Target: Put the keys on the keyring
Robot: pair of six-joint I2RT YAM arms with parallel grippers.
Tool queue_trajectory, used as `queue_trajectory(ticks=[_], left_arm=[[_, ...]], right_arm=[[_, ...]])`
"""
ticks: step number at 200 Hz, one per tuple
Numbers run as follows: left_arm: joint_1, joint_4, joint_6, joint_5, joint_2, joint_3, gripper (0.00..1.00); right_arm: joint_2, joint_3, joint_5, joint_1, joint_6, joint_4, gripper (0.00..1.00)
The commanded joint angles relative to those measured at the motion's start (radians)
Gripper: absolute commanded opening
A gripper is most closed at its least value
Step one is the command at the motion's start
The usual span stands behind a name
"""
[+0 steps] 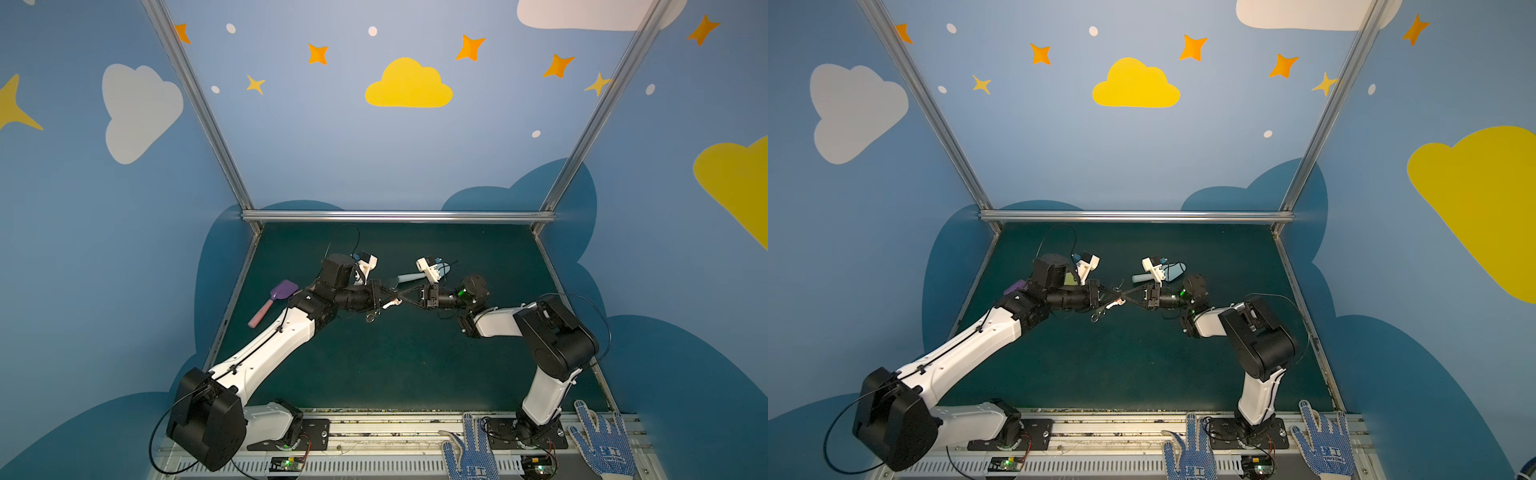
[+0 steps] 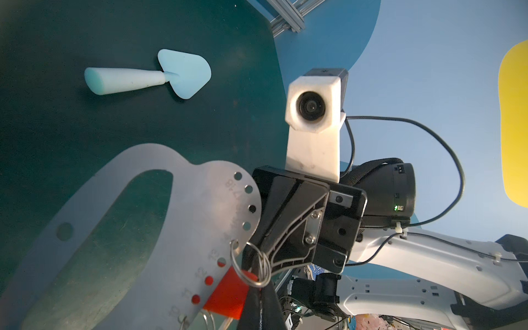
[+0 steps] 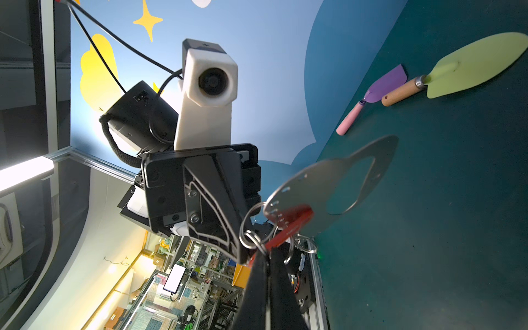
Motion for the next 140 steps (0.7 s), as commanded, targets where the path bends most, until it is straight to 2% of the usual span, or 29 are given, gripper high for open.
queue_trajectory(ticks=[1, 21, 41, 58, 87, 140], left_arm=[[-0.051, 0.004, 0.011, 0.062, 0.017, 0.027, 0.04], [-0.051, -0.082, 0.048, 0.008, 0.019, 0.048, 0.04], [-0.052, -0.164, 0.096, -0.021, 0.034, 0.08, 0.04], [-0.05, -0.241, 0.136, -0.034, 0.06, 0.117, 0.04], [-0.051, -0.352, 0.202, -0.035, 0.111, 0.182, 0.04], [-0.051, -0.44, 0.265, -0.03, 0.17, 0.248, 0.04]], right_arm=[[0.005, 0.035, 0.008, 0.032, -0.026, 0.048, 0.0], [0.013, 0.02, 0.019, 0.02, -0.025, 0.046, 0.0], [0.012, -0.004, 0.029, -0.002, -0.032, 0.034, 0.12], [-0.017, -0.024, 0.027, -0.011, -0.087, -0.05, 0.18], [-0.126, -0.057, 0.039, -0.019, -0.268, -0.327, 0.22], [-0.337, -0.056, 0.123, -0.04, -0.58, -0.871, 0.23]])
